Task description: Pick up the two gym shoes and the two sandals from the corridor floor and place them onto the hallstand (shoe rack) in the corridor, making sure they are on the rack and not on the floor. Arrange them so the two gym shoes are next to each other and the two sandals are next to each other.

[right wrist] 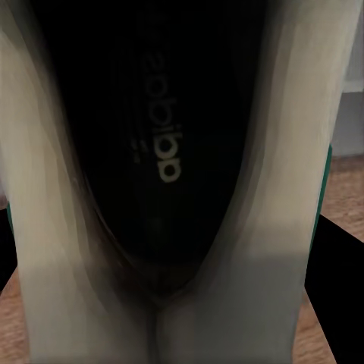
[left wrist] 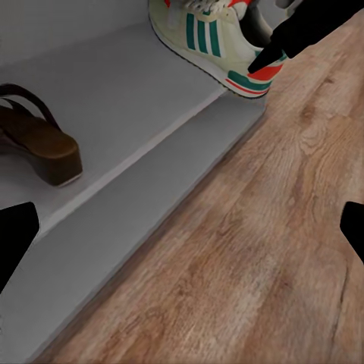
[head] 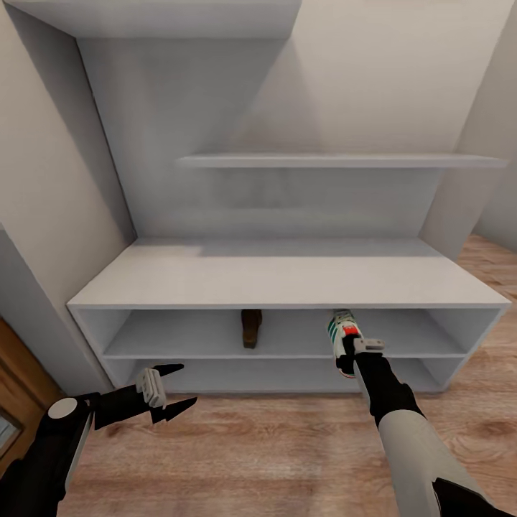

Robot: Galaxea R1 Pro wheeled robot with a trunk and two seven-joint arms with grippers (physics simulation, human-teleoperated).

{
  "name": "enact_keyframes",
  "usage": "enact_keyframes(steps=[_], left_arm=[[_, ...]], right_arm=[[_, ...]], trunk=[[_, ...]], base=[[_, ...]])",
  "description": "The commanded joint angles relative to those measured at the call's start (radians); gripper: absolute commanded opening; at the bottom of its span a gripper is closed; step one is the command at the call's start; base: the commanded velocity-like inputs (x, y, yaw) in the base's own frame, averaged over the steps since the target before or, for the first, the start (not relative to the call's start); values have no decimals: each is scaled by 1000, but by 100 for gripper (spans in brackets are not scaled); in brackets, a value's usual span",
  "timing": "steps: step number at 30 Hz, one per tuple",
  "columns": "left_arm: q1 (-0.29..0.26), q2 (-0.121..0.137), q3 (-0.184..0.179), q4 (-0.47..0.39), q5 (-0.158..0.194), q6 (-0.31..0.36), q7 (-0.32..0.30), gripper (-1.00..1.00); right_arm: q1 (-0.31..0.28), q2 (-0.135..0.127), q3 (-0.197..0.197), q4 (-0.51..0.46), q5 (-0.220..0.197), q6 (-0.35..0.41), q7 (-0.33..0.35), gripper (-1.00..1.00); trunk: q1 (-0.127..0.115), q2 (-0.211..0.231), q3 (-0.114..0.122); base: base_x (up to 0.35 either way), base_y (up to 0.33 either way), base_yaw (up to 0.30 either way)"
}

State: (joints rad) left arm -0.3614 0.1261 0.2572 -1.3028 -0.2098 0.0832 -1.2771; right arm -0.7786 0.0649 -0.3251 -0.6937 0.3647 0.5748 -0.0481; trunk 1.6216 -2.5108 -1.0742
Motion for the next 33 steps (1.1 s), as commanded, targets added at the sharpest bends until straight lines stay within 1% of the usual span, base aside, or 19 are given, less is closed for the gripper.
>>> enact_keyframes(steps=[1, 12, 20, 25, 33], left_arm=[[-1, 0, 1, -1, -3, 9, -5, 100], [-1, 0, 0, -1, -3, 9, -5, 100], [-1, 0, 0, -1, -3, 9, -5, 100], [-1, 0, 1, -1, -3, 9, -5, 100], [-1, 0, 1, -1, -3, 9, -5, 100]], right_arm=[[-1, 1, -3, -1, 0, 4, -1, -100], [-1, 1, -3, -1, 0, 3, -1, -100], [-1, 1, -3, -1, 0, 3, -1, -100], [-1, 1, -3, -1, 0, 3, -1, -100], [-1, 1, -3, -1, 0, 4, -1, -100]], trunk=[[0, 0, -1], [0, 0, -1], [0, 0, -1], [0, 0, -1], [0, 0, -1]], base=[[169, 0, 0], [272, 0, 0], [39, 0, 0], [175, 0, 0], [22, 0, 0]])
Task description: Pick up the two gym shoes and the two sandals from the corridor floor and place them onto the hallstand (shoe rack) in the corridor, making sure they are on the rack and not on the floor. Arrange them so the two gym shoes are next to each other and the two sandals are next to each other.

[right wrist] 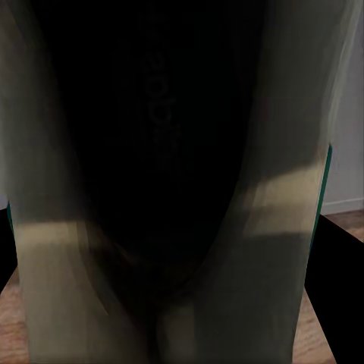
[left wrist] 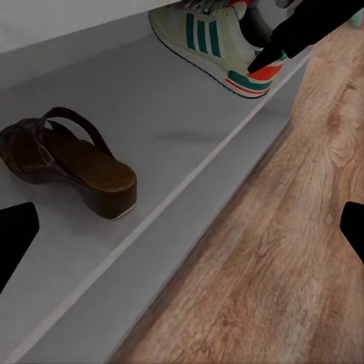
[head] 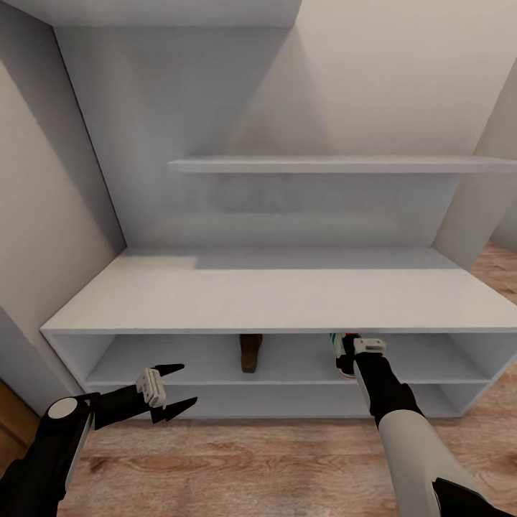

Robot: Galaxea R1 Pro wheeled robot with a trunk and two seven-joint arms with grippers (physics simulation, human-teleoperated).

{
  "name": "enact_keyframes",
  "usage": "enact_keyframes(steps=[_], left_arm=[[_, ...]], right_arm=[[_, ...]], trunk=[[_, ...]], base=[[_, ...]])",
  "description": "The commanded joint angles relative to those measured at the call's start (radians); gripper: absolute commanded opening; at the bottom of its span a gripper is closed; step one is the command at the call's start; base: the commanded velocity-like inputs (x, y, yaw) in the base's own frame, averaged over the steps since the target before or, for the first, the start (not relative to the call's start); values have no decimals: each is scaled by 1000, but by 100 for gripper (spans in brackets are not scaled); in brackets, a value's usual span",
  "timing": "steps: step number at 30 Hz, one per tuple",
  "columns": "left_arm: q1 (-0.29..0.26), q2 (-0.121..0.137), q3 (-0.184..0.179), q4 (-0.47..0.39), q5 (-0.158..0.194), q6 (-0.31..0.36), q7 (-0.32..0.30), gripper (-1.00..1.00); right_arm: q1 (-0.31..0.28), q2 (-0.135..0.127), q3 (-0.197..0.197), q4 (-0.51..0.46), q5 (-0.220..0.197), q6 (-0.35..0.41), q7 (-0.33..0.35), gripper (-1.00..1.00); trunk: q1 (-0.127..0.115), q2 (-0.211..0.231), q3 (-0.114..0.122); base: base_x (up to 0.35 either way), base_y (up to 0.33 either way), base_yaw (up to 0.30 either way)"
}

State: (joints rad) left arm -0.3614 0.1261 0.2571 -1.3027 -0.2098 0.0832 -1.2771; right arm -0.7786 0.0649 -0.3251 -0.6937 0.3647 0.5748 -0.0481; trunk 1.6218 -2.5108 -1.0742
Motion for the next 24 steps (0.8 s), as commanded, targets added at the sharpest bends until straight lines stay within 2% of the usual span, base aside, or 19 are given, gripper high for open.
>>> enact_keyframes(steps=[1, 24], left_arm=[[-1, 0, 1, -1, -3, 9, -5, 100], [-1, 0, 1, -1, -3, 12, -7, 100]], right_arm=[[-1, 1, -3, -1, 0, 3, -1, -100], [-1, 1, -3, -1, 0, 3, -1, -100]], trunk=[[0, 0, -1], [0, 0, -1]], base=[[2, 0, 0], [7, 0, 0]])
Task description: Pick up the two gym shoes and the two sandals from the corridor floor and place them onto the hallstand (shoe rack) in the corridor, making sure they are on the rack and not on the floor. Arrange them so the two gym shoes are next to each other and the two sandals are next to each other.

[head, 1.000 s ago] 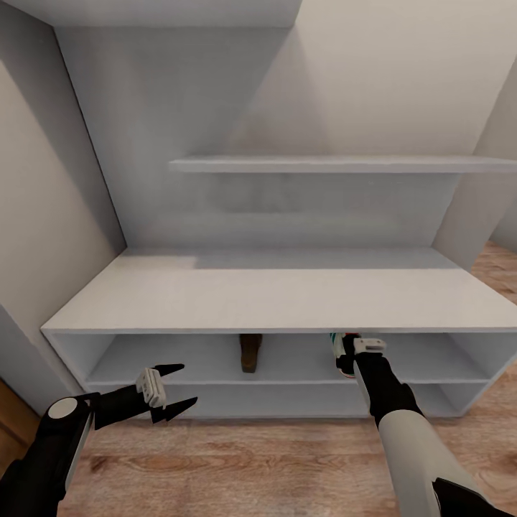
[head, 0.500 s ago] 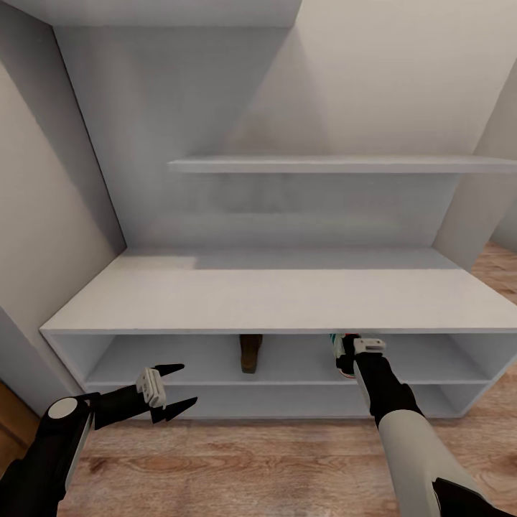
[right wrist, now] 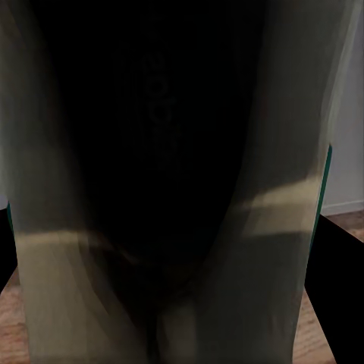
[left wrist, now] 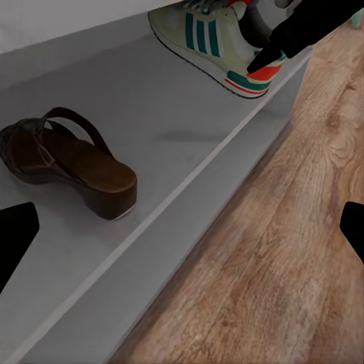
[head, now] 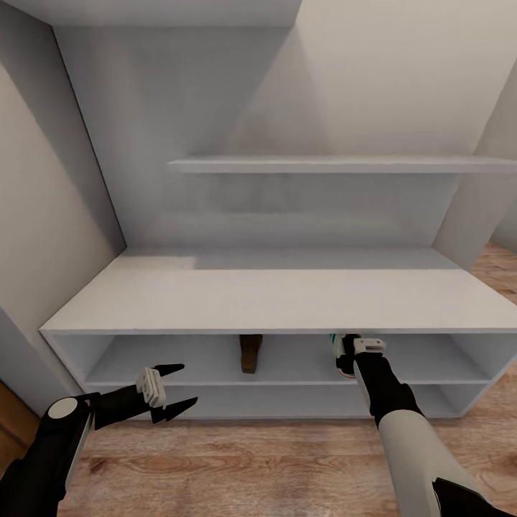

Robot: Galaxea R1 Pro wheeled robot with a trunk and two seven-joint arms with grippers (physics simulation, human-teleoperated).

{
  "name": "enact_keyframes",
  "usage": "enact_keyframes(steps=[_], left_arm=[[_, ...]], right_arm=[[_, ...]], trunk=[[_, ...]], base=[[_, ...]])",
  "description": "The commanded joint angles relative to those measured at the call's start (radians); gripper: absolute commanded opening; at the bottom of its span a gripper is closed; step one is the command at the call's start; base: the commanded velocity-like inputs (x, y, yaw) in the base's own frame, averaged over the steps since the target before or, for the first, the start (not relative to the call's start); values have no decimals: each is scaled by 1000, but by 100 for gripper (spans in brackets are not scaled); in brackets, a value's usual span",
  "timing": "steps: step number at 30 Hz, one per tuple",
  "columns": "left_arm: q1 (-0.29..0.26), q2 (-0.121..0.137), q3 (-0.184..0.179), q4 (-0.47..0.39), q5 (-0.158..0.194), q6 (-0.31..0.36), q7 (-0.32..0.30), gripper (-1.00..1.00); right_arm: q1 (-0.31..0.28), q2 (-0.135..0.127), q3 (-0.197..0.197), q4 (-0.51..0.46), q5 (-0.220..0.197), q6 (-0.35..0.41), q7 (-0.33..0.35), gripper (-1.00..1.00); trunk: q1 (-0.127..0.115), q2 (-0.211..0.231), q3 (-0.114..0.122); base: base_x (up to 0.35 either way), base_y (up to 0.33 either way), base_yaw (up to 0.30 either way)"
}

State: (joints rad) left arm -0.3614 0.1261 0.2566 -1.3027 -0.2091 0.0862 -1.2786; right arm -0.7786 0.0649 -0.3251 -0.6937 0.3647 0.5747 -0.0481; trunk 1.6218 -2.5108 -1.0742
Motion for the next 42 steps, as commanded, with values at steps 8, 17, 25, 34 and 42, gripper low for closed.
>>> enact_keyframes(steps=[8, 17, 25, 34, 42], left_arm=[[-1, -2, 1, -1, -4, 9, -5, 100], [-1, -2, 1, -1, -4, 9, -5, 100], [-1, -2, 1, -1, -4, 9, -5, 100], [-1, -2, 2, -1, -4, 8, -5, 100], [-1, -2, 2, -1, -4, 7, -5, 100]], right_arm=[[-1, 1, -3, -1, 0, 4, -1, -100], [-1, 1, -3, -1, 0, 4, -1, -100], [-1, 1, -3, -1, 0, 4, -1, -100], [-1, 1, -3, -1, 0, 4, -1, -100], [-1, 1, -4, -1, 0, 4, -1, -100]], trunk=[[2, -2, -20], [3, -2, -32], [6, -4, -55], [6, -4, -55], [6, -4, -55]], base=[[0, 0, 0], [0, 0, 0], [0, 0, 0], [0, 0, 0], [181, 0, 0]])
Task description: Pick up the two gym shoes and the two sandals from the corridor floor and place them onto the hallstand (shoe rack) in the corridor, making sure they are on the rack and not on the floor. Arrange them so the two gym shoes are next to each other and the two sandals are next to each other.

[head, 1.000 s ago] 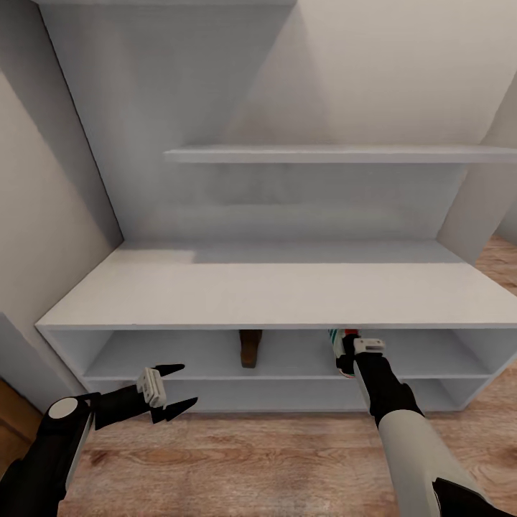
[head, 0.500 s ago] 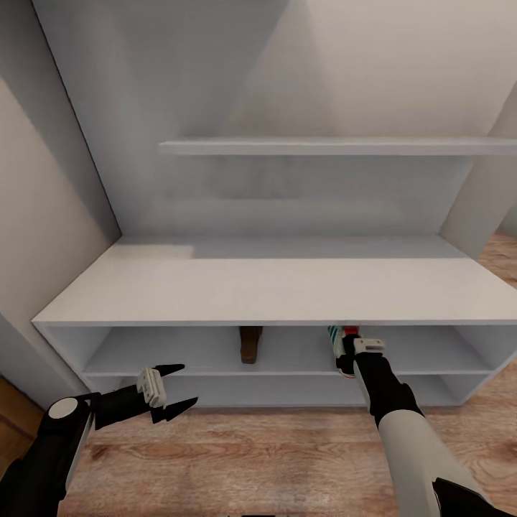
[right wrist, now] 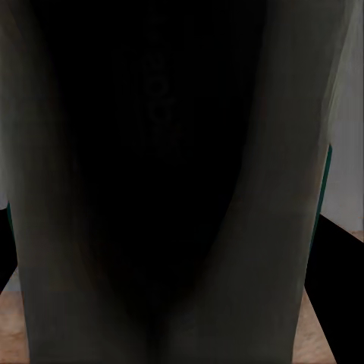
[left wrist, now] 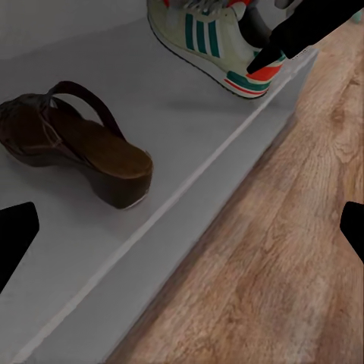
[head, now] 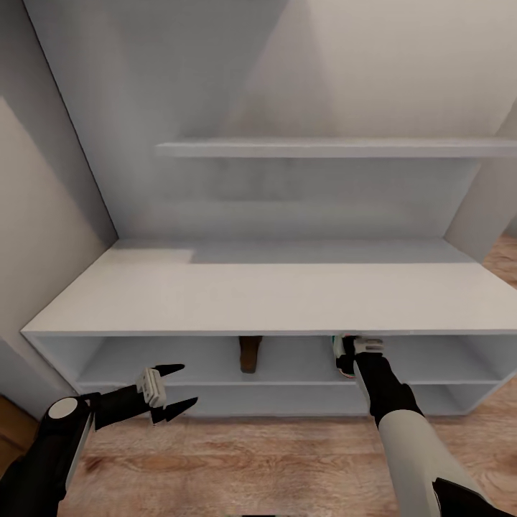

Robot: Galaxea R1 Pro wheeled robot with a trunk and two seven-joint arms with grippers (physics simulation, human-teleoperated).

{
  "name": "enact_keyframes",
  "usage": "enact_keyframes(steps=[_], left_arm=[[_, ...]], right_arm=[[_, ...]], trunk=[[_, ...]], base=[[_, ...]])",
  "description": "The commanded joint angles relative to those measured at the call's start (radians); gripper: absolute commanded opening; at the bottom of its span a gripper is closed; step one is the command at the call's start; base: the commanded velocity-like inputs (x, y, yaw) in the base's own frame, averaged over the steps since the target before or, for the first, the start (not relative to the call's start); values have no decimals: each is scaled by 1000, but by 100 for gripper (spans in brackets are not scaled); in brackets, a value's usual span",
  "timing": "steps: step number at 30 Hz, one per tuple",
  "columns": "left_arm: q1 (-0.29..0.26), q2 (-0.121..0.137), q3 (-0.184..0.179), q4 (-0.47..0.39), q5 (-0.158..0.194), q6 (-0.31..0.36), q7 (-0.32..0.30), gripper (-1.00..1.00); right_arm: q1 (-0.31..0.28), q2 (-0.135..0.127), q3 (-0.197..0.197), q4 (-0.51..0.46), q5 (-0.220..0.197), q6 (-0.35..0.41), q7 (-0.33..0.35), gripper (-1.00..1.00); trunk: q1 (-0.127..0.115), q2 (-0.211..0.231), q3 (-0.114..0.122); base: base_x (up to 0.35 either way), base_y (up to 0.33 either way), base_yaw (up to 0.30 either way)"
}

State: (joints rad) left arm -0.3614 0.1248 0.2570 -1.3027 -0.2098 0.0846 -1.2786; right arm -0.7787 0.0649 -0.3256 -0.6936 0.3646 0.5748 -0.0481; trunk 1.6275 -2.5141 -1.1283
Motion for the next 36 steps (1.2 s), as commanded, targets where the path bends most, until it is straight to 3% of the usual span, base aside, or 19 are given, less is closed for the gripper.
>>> enact_keyframes(steps=[1, 36], left_arm=[[-1, 0, 1, -1, -3, 9, -5, 100], [-1, 0, 1, -1, -3, 9, -5, 100]], right_arm=[[-1, 1, -3, -1, 0, 4, -1, -100], [-1, 1, -3, -1, 0, 4, -1, -100]], trunk=[[0, 0, -1], [0, 0, -1]], base=[[258, 0, 0], [42, 0, 0]])
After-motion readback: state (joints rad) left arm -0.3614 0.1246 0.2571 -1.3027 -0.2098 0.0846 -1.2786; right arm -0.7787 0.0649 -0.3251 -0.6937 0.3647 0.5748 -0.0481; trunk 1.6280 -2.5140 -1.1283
